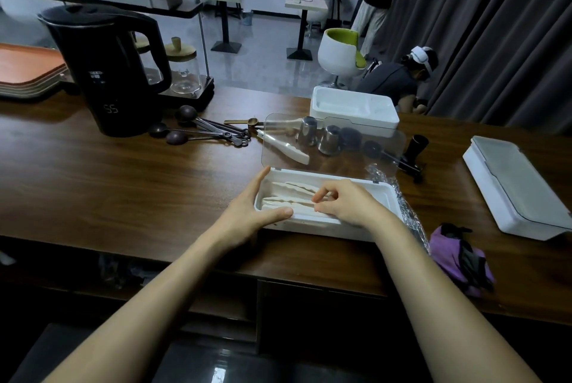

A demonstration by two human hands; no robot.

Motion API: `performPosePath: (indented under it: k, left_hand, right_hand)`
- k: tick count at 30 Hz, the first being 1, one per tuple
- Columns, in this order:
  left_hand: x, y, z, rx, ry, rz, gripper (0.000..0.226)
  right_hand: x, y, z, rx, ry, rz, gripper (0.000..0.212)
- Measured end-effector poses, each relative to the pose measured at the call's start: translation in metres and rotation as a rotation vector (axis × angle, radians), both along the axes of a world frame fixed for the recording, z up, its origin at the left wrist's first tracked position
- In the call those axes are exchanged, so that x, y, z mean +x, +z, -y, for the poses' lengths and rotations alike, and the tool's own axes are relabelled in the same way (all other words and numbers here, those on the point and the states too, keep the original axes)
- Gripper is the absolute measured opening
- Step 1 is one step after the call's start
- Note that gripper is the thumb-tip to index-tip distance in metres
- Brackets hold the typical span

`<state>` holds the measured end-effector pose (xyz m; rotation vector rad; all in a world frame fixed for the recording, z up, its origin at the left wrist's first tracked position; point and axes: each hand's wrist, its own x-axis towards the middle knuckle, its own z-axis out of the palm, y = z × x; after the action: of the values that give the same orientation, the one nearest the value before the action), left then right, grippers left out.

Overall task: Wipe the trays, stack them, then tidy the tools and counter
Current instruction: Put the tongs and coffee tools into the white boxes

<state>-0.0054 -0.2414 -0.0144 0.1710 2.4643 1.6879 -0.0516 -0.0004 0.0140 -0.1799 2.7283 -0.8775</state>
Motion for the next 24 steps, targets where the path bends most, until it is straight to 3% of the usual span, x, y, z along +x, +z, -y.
performPosePath:
  k: [7, 19, 24]
  left_hand:
    - [-0.003, -0.004, 0.004, -0.013, -0.022, -0.005, 0.102]
    - [-0.003, -0.005, 0.01, -0.001, -0.042, -0.04, 0.101]
    - [0.001, -0.006, 0.02, -0.013, -0.03, -0.051, 0.098]
  right_hand:
    - [0.018, 0.001, -0.019, 0.07, -0.057, 0.004, 0.017]
    - [0.067, -0.004, -0.036, -0.046, -0.185, -0.469, 0.02]
    - [0.068, -0.009, -0.025, -0.098, -0.213, -0.546, 0.019]
